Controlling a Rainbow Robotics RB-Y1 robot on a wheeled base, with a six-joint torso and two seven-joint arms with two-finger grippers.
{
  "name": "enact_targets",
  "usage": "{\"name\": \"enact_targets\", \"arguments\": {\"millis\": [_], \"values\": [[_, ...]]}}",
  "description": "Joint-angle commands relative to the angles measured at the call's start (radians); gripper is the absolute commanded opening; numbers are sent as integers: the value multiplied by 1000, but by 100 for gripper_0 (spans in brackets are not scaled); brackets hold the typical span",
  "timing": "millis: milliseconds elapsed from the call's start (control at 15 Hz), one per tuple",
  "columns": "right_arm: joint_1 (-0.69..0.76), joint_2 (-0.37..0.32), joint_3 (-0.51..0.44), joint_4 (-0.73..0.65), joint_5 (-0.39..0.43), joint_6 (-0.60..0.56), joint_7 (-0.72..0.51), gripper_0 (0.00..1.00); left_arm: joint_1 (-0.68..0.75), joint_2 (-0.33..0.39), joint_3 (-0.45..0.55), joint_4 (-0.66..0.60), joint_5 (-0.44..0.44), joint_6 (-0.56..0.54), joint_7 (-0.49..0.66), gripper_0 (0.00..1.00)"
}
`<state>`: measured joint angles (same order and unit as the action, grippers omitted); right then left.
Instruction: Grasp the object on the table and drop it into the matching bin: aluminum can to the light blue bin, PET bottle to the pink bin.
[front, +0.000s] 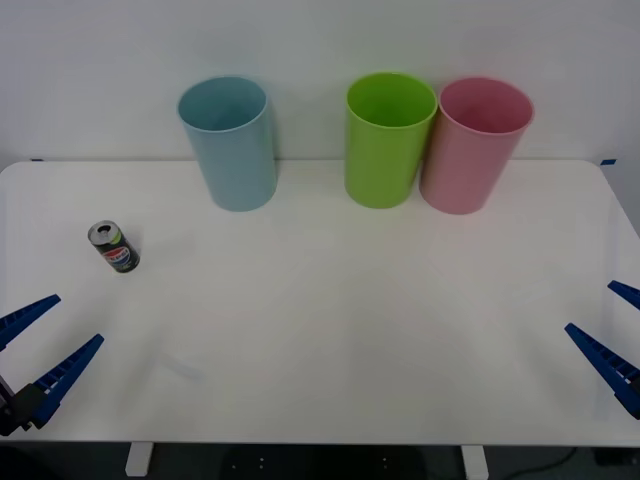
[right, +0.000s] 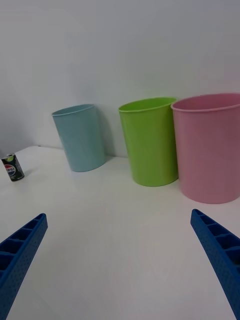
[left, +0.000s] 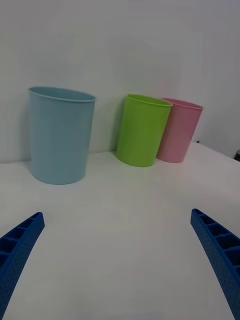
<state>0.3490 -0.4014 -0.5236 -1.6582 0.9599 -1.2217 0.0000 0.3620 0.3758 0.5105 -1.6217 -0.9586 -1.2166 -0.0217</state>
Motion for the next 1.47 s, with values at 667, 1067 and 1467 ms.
{"name": "enact_targets", "arguments": {"millis": [667,1067,1467], "values": [[0,0,0,0,0,0,0,100,58,0,-4,3,3,267,-53,100],[0,0,0,0,0,0,0,100,69,0,2,60,-3,296,-136,100],[0,0,0,0,0,0,0,100,-48,3,-23,241,-3,299,-188,100]]}}
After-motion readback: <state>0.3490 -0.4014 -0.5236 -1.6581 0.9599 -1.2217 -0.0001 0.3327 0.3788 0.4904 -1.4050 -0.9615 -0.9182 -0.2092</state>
